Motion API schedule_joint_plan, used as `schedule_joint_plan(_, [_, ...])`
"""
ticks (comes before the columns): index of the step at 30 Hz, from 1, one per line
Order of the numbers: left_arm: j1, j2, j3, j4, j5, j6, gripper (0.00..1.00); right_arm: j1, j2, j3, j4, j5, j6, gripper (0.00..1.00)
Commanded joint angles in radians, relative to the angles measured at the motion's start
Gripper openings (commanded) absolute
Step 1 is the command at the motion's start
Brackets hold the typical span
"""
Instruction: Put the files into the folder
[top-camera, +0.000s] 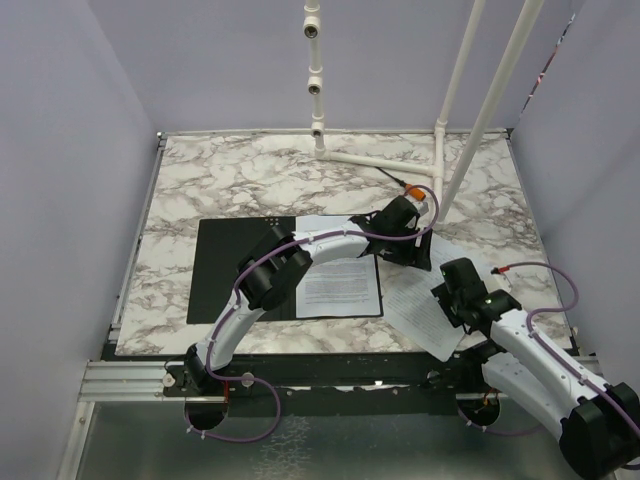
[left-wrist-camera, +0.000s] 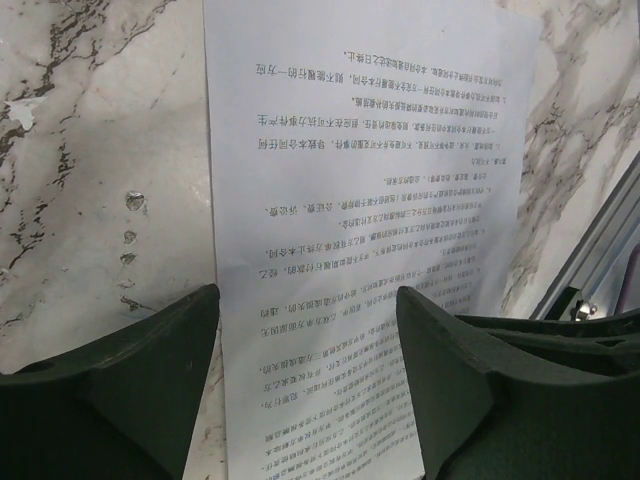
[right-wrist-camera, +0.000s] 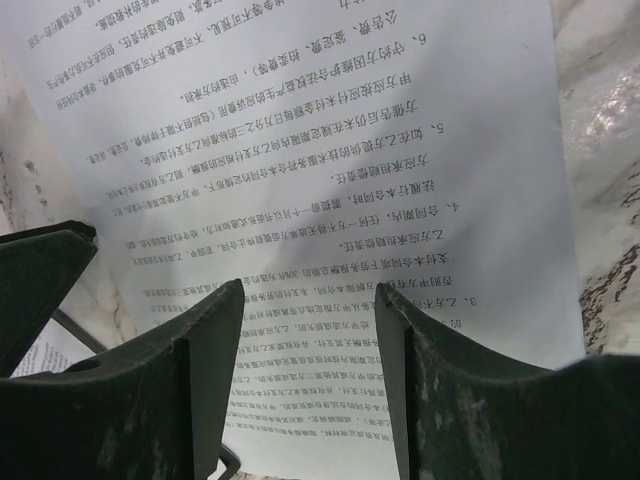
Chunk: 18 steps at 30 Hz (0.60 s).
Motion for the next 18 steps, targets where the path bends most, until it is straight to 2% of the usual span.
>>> schedule_joint_plan(1, [-0.014, 0.04, -0.059, -0.086, -0.005, -0.001, 0.78, -0.002, -0.009, 0.025, -0.08, 0.053, 0.019, 0.62])
schedule_joint_plan(8, [-0.01, 0.002, -0.081, -0.087, -0.073, 0.005, 0.87, -0.002, -0.019, 0.144, -0.258, 0.152, 0.021, 0.83])
schedule_joint_plan(18, [0.015, -0.037, -0.076, -0.121, -0.161, 0.017, 0.92, -0.002, 0.055, 0.169, -0.381, 0.202, 0.123, 1.0])
